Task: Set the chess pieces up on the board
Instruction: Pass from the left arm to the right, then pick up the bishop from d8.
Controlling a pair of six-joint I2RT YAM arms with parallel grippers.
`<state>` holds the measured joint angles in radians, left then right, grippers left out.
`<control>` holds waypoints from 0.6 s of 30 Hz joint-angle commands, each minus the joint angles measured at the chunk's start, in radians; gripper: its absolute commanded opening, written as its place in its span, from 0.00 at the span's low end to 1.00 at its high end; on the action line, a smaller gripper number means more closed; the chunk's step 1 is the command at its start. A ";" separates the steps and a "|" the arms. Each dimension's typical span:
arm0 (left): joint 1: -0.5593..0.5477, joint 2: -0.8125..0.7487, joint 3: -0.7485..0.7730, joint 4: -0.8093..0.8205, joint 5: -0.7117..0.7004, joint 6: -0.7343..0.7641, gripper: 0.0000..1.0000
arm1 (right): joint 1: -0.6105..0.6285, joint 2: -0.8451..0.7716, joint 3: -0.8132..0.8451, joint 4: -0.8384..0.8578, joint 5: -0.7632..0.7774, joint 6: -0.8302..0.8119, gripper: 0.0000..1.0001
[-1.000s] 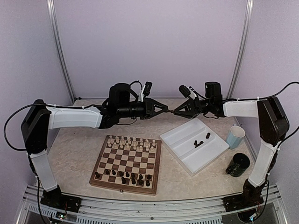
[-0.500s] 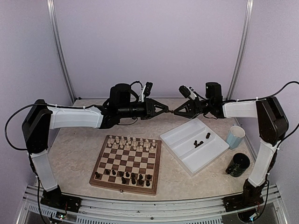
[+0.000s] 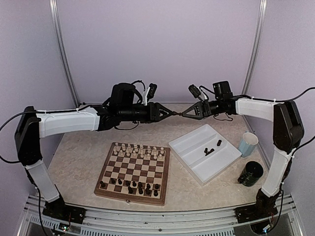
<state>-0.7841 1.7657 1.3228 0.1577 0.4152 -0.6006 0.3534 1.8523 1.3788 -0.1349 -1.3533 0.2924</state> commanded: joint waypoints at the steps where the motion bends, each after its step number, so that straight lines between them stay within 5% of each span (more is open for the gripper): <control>1: 0.006 -0.183 -0.029 -0.231 -0.143 0.148 0.42 | 0.006 -0.033 0.071 -0.292 0.142 -0.296 0.00; 11: -0.173 -0.434 -0.140 -0.798 -0.433 0.156 0.41 | 0.007 -0.102 0.095 -0.432 0.336 -0.499 0.00; 18: -0.369 -0.411 -0.192 -0.985 -0.494 0.052 0.35 | 0.008 -0.139 0.076 -0.448 0.391 -0.537 0.00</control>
<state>-1.0706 1.3361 1.1645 -0.6609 -0.0044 -0.4892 0.3534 1.7607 1.4597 -0.5472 -1.0149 -0.1936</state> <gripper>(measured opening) 0.365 0.094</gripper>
